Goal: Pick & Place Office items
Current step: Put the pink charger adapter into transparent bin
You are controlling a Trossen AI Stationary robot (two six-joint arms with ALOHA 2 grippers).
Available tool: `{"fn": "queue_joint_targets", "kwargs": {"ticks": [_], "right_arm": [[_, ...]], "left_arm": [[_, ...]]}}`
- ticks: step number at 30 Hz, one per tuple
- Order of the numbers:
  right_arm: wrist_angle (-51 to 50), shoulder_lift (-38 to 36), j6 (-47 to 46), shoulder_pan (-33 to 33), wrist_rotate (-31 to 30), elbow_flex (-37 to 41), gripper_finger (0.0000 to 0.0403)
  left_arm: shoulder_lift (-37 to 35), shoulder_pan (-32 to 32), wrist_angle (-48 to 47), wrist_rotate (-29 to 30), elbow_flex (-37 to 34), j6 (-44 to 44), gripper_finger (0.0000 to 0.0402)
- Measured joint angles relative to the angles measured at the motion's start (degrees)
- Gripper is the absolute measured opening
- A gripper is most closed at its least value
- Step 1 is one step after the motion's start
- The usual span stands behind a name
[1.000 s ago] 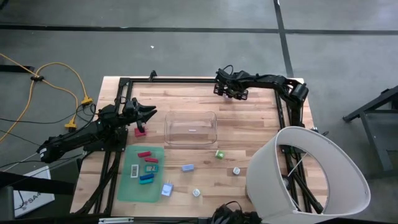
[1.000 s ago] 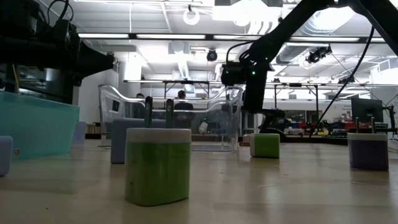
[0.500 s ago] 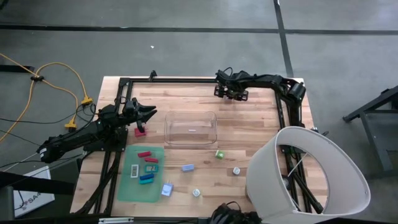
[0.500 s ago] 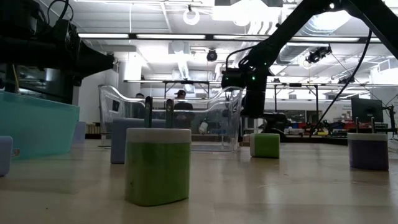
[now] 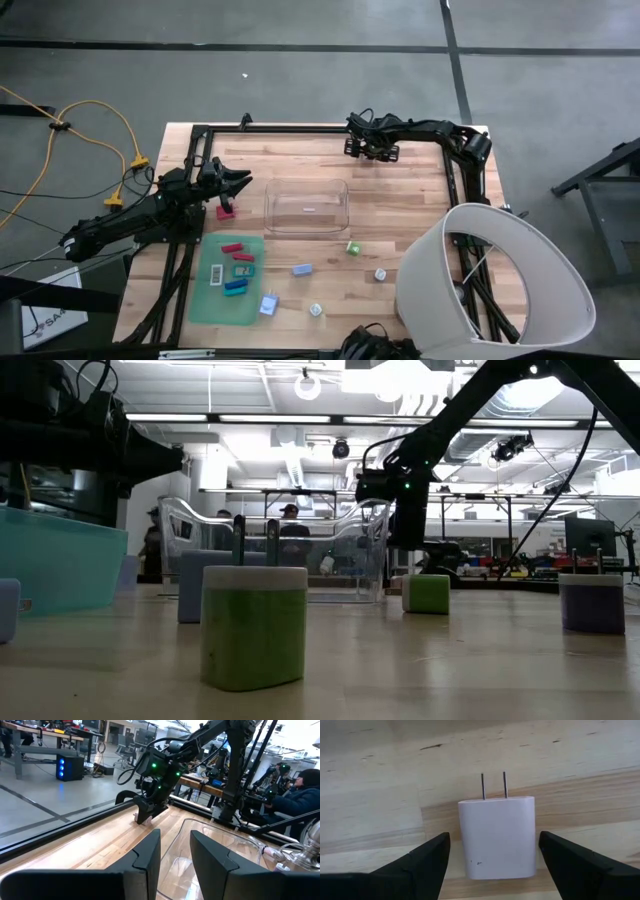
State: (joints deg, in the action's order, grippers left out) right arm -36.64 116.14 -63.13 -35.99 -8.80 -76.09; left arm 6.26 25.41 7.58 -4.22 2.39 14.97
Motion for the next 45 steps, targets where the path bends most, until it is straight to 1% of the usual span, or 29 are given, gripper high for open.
{"fn": "queue_joint_targets", "kwargs": {"ticks": [3, 11, 15, 18, 23, 26, 29, 33, 38, 42, 45], "right_arm": [[-0.1, 0.0, 0.0, 0.0, -0.1, 0.0, 0.0284], [-0.7, 0.0, 0.0, 0.0, -0.6, 0.1, 0.0213], [-0.6, 0.0, -0.1, 0.0, -0.6, 0.1, 0.0195], [-0.5, 0.0, -0.1, 0.0, -0.5, 0.2, 0.0193], [-0.5, 0.1, 0.3, 0.0, -0.4, 0.2, 0.0202], [-0.5, -0.1, 1.8, 0.0, -0.2, 0.1, 0.0196], [0.2, -0.9, 3.1, -0.1, 0.3, 0.2, 0.0187], [1.9, -3.3, 4.9, 0.0, 0.5, 0.2, 0.0193], [6.2, -4.9, 8.9, 0.7, 0.8, 0.2, 0.0195], [12.6, -5.7, 12.5, 1.6, 4.3, 0.2, 0.0188], [18.2, -5.7, 15.4, 2.5, 8.2, 0.2, 0.0191]], "left_arm": [[0.0, 0.0, 0.0, 0.0, 0.0, 0.0, 0.0102], [0.0, 0.0, 0.0, 0.0, 0.0, 0.0, 0.0102], [0.0, 0.0, 0.0, 0.0, 0.0, 0.0, 0.0102], [0.0, 0.0, 0.0, 0.0, 0.0, 0.0, 0.0102], [0.0, 0.0, 0.0, 0.0, 0.0, 0.0, 0.0102], [0.0, 0.0, 0.0, 0.0, 0.0, 0.0, 0.0102], [0.0, 0.0, 0.0, 0.0, 0.0, 0.0, 0.0102], [0.0, 0.0, 0.0, 0.0, 0.0, 0.0, 0.0102], [0.0, 0.0, 0.0, 0.0, 0.0, 0.0, 0.0102], [0.0, 0.0, 0.0, 0.0, 0.0, 0.0, 0.0102], [0.0, 0.0, 0.0, 0.0, 0.0, 0.0, 0.0102]]}}
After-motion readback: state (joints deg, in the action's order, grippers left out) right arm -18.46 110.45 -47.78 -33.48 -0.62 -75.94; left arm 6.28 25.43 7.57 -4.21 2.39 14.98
